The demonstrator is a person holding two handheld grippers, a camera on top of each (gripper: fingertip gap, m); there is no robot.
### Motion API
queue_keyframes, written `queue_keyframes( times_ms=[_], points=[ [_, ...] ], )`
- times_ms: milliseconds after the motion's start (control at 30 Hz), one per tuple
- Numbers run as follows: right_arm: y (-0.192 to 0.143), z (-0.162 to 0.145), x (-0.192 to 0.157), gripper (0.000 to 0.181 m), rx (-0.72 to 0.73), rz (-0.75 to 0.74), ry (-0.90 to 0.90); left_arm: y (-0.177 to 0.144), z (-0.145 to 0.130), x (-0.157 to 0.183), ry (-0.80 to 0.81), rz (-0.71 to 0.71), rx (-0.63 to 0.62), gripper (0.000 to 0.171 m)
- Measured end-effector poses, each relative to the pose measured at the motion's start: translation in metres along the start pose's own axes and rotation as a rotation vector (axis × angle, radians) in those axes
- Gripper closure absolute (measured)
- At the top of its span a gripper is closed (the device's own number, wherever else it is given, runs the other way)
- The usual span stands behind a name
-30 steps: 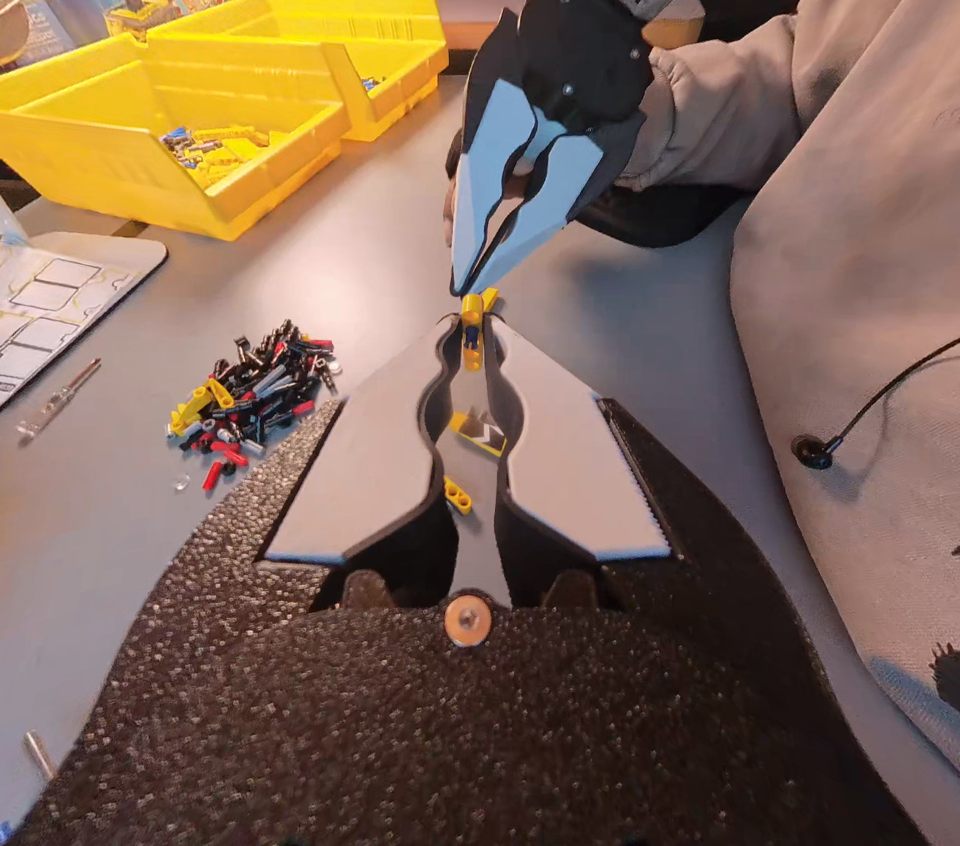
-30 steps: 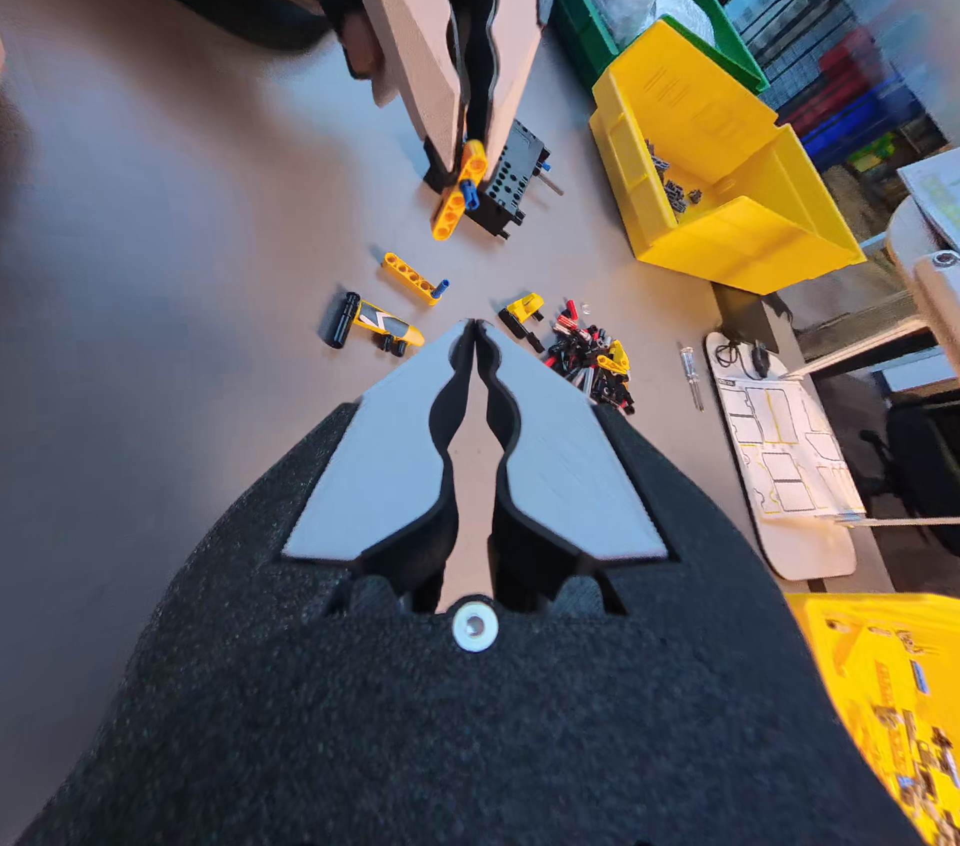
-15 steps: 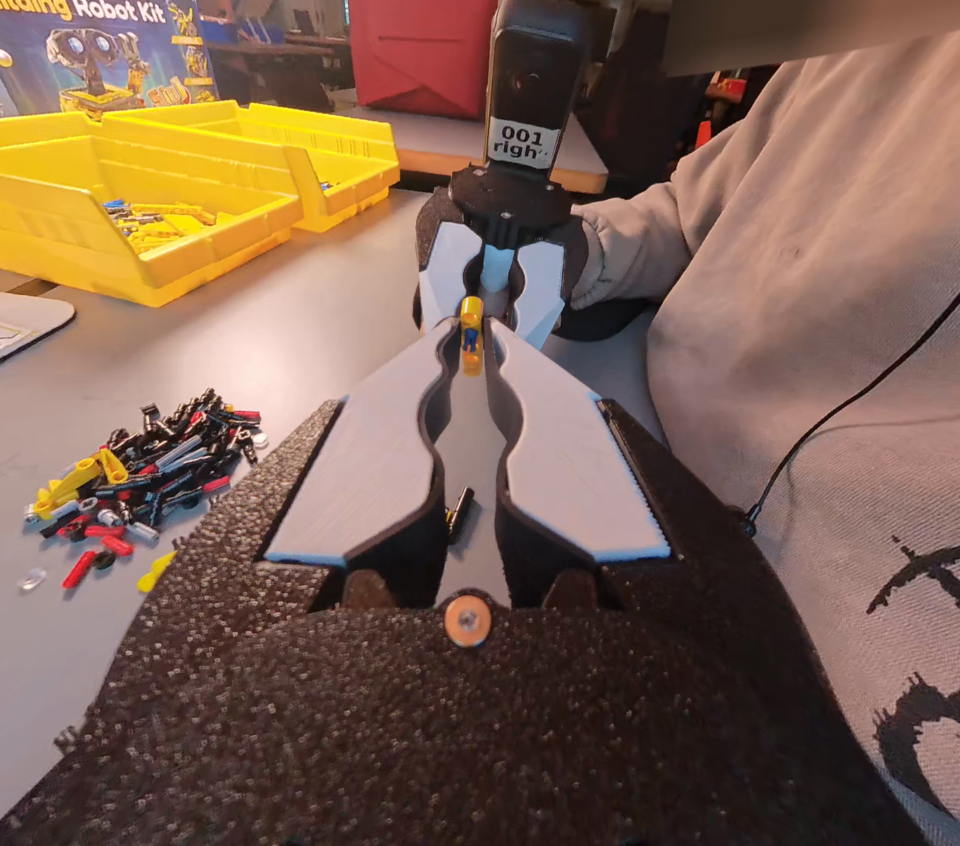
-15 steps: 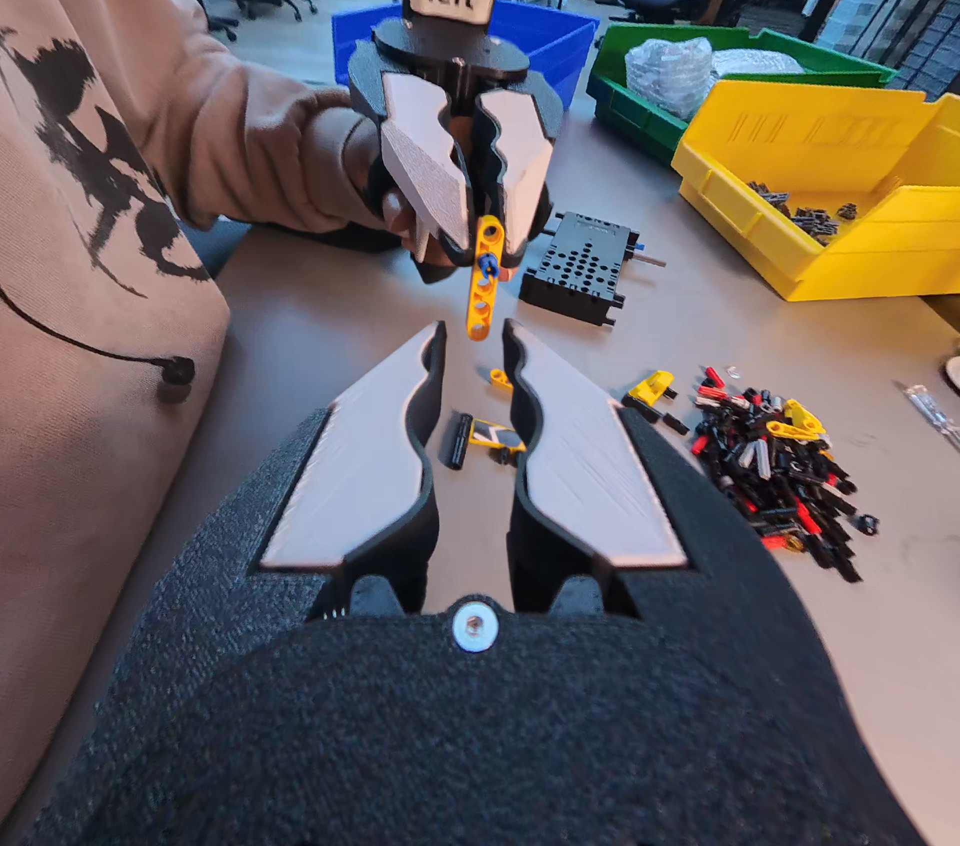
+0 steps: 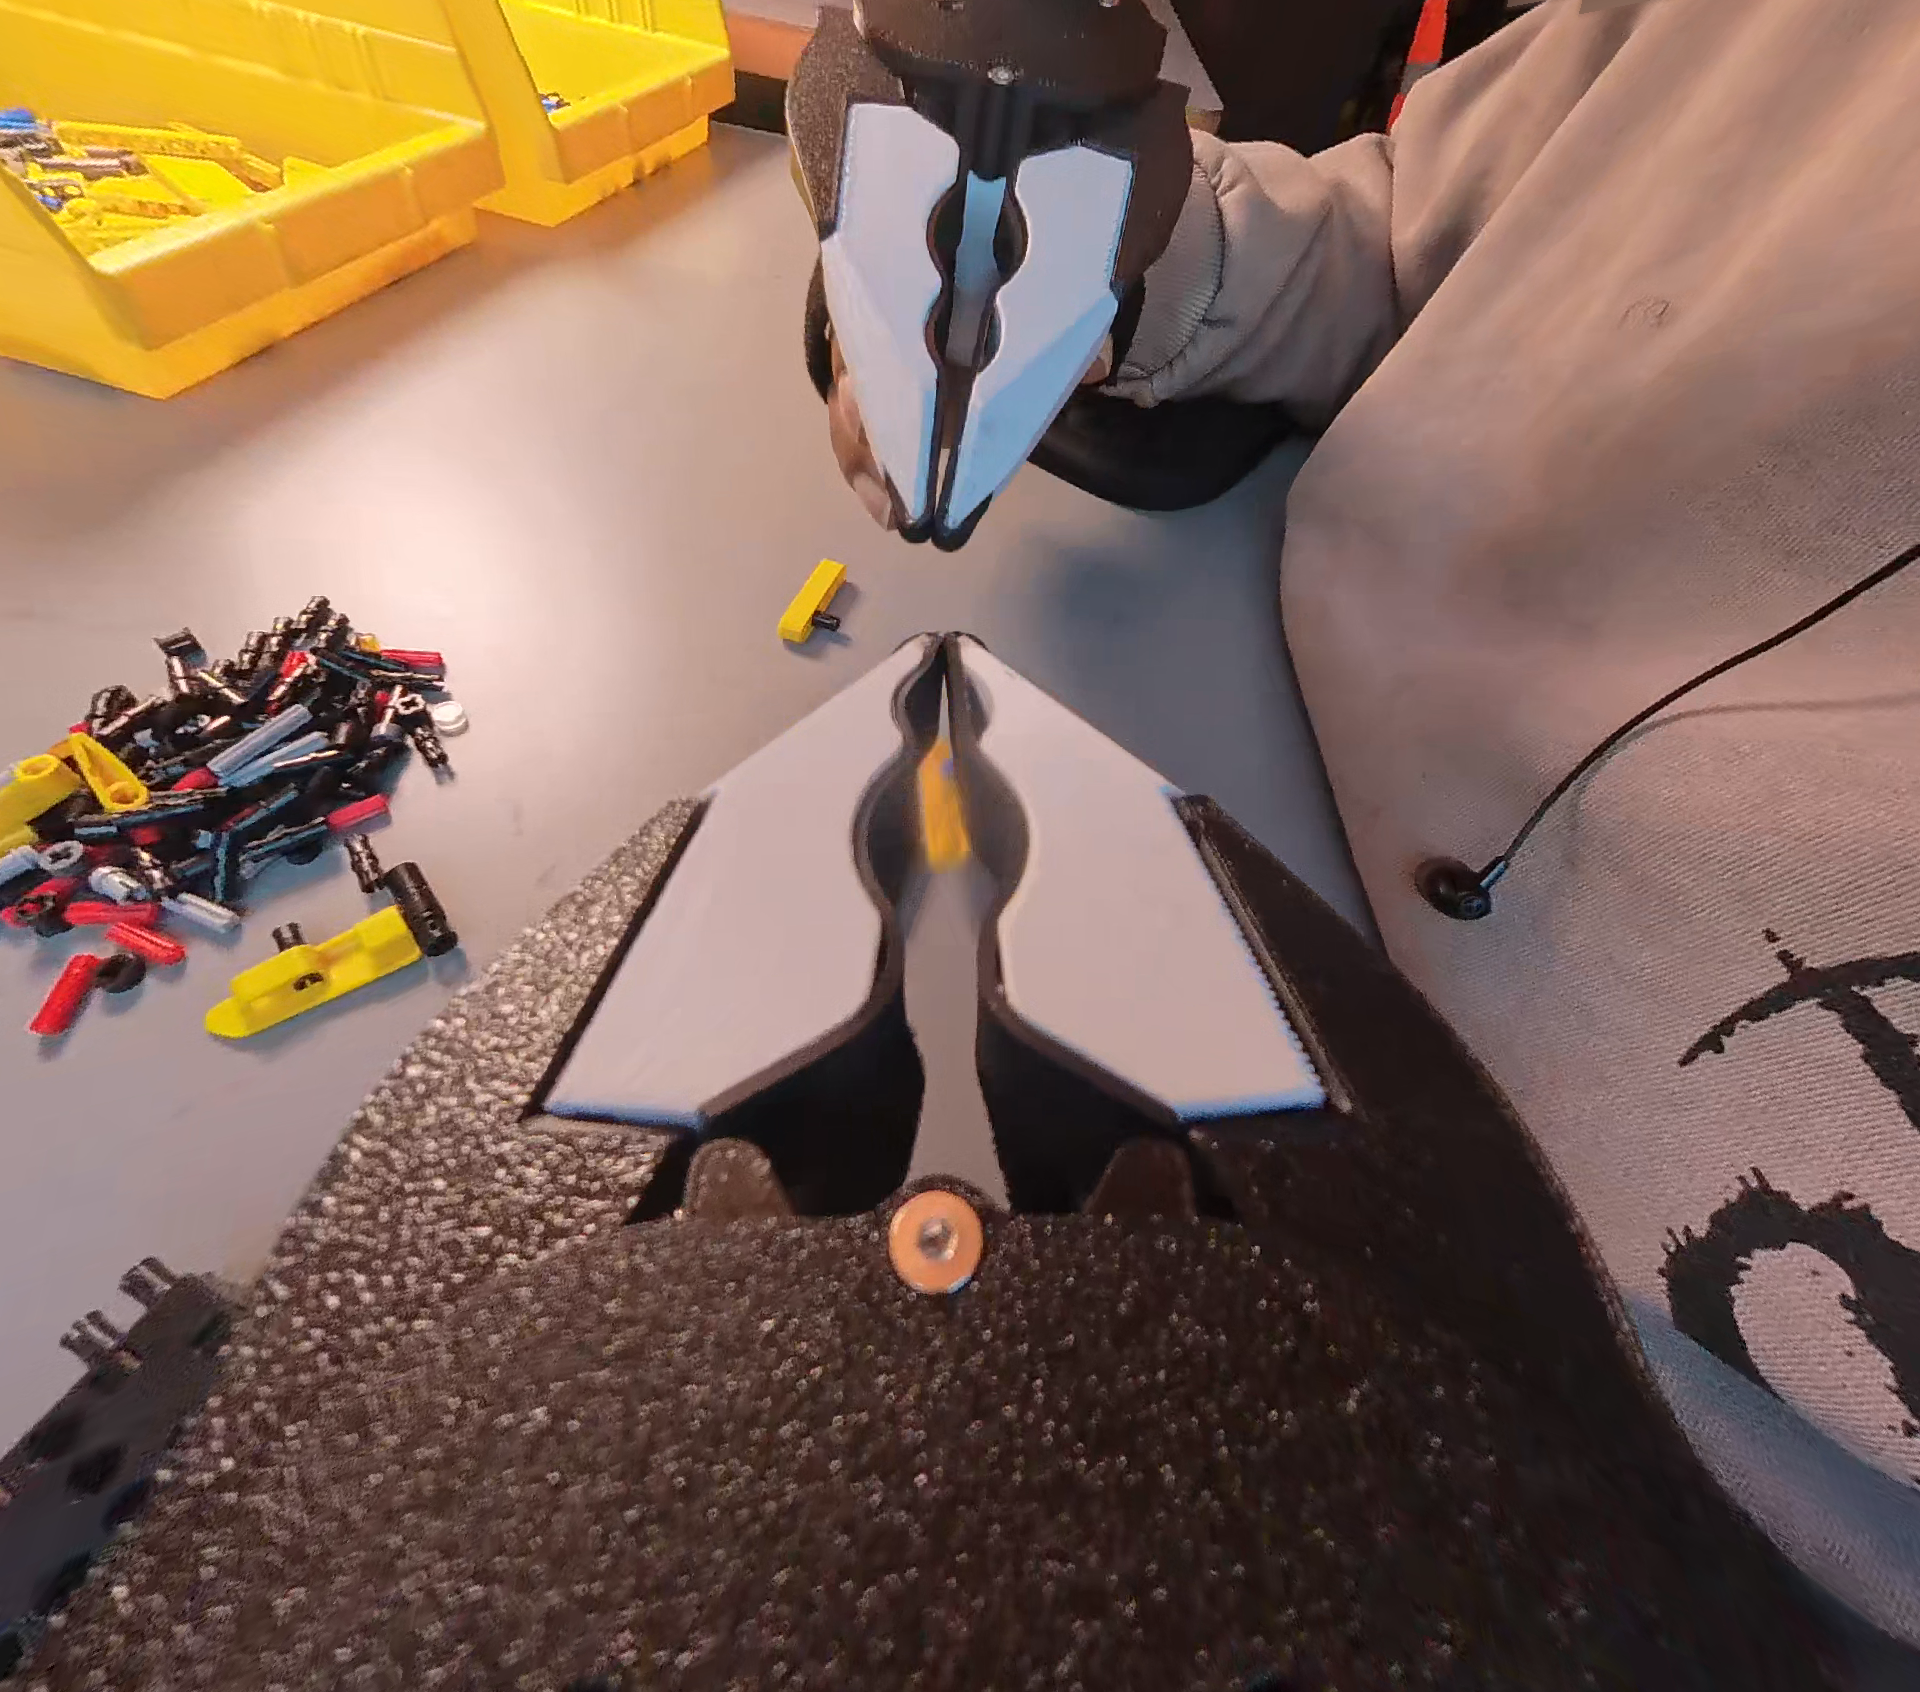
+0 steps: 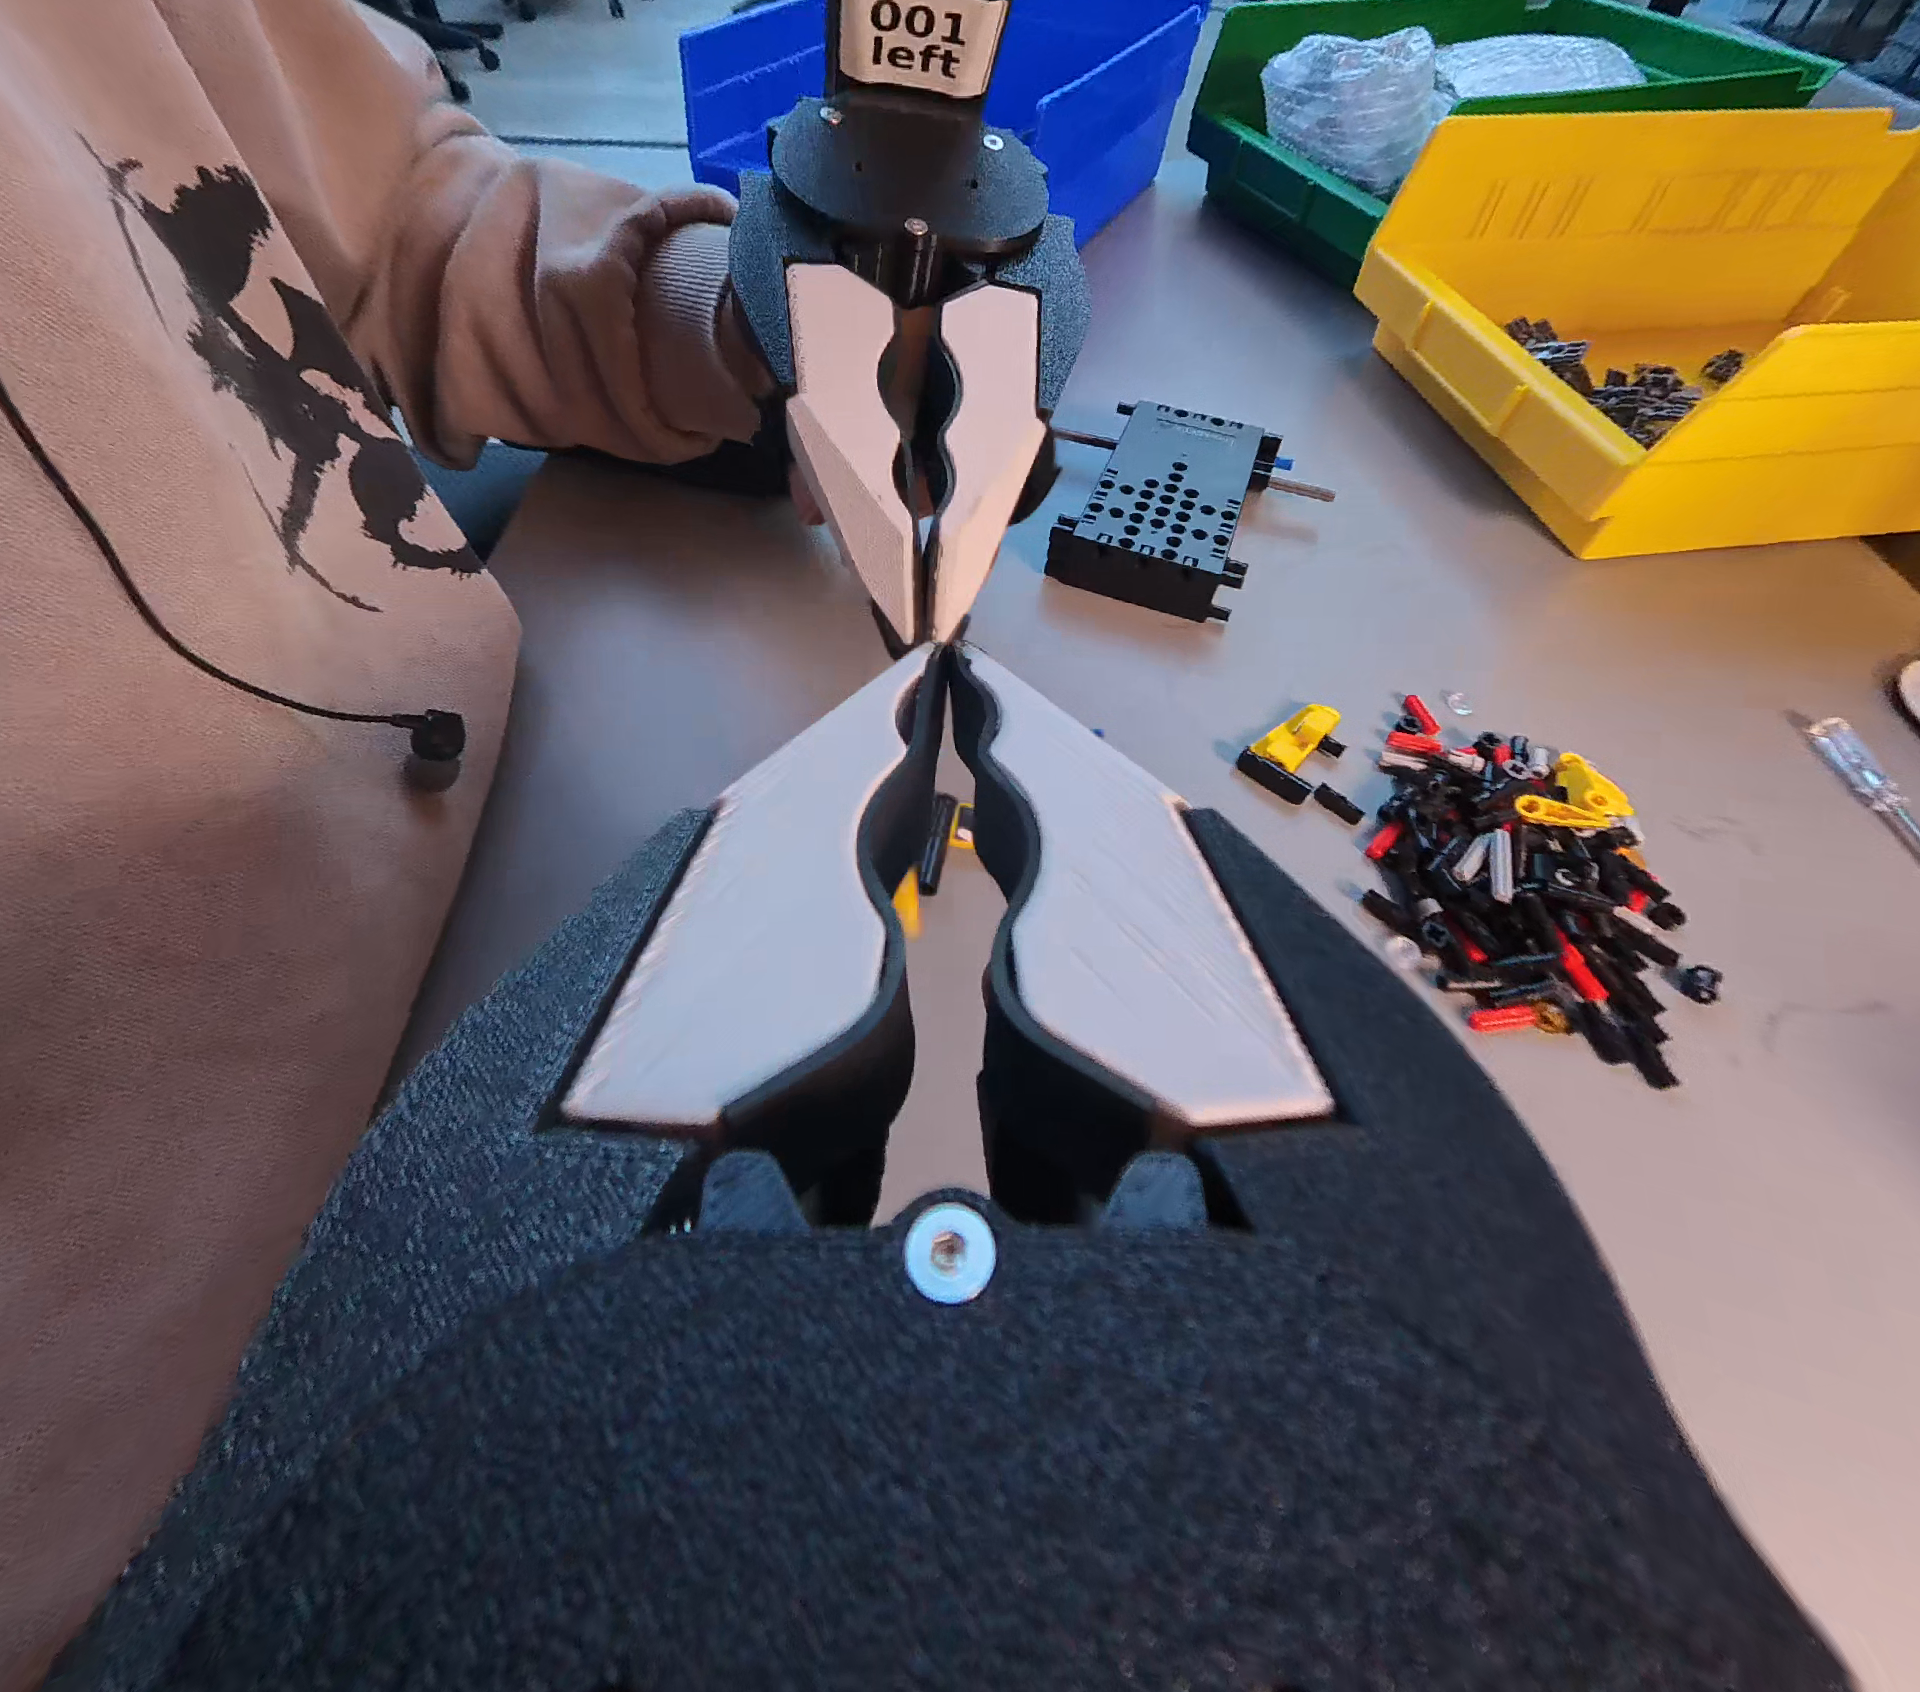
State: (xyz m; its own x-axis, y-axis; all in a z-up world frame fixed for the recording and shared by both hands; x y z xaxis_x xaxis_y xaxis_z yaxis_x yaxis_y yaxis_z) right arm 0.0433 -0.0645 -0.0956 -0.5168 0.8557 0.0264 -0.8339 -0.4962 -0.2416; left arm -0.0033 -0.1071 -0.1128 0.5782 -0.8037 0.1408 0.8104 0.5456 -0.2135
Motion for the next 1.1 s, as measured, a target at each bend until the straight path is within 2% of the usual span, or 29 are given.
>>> queue_keyframes(
  times_ms=[133, 233, 267, 433, 567, 633, 767, 900, 1100],
  points=[
    [0.002, -0.012, 0.01, 0.179, -0.031, -0.029, 0.047, -0.003, -0.003, -0.01, -0.04, 0.043, -0.005, 0.171],
    [-0.007, -0.027, 0.019, 0.162, -0.135, -0.045, 0.049, -0.008, -0.003, -0.02, -0.038, 0.112, 0.009, 0.169],
    [-0.012, -0.032, 0.018, 0.157, -0.176, -0.036, 0.027, -0.009, -0.002, -0.021, -0.031, 0.121, 0.018, 0.158],
    [-0.045, -0.059, 0.008, 0.121, -0.452, 0.04, 0.002, -0.006, -0.001, -0.022, -0.055, 0.13, 0.039, 0.124],
    [-0.061, -0.096, -0.012, 0.11, -0.71, 0.121, 0.002, 0.004, -0.009, -0.021, -0.08, 0.112, -0.003, 0.114],
    [-0.057, -0.102, -0.013, 0.113, -0.738, 0.108, -0.022, 0.008, -0.01, -0.02, -0.075, 0.106, -0.02, 0.115],
    [-0.049, -0.1, -0.014, 0.134, -0.727, 0.113, -0.049, 0.013, -0.015, -0.016, -0.061, 0.099, -0.063, 0.128],
    [-0.042, -0.098, -0.019, 0.163, -0.687, 0.152, -0.065, 0.02, -0.021, -0.009, -0.048, 0.068, -0.124, 0.142],
    [-0.032, -0.094, -0.019, 0.163, -0.627, 0.167, -0.114, 0.041, -0.037, 0.004, 0.032, 0.042, -0.271, 0.144]
  ],
)
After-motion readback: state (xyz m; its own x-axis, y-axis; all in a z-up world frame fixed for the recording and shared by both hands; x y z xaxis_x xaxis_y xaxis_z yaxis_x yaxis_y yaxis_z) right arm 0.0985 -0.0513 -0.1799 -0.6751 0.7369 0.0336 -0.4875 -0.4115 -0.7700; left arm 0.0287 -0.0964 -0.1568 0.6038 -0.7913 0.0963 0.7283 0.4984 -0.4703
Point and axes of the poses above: each gripper's, where its closed fingertips meet, y out along the fingers, z out of its top, x = y × z across the jaws, the point moved 3 cm from there along -y, back along the fingers, and after that the axes turned 4 degrees about x, right-handed, at the moved point
